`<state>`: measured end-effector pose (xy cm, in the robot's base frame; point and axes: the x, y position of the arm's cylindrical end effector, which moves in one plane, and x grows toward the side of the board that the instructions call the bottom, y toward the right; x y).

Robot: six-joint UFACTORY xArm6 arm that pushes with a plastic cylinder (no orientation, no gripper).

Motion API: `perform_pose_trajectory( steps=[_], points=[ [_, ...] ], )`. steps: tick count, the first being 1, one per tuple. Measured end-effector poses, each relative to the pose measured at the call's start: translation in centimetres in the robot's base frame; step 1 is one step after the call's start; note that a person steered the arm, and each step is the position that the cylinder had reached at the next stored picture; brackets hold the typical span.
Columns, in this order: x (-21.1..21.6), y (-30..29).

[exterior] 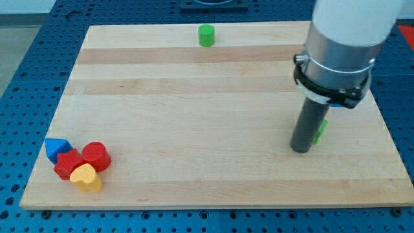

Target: Push the green star towards center left

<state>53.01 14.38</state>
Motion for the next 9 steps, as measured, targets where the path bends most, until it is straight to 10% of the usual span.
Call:
perform_pose_trajectory(
  steps=[4, 9],
  points=[
    [-1.1, 6.9],
    [-4.5, -4.2]
  ],
)
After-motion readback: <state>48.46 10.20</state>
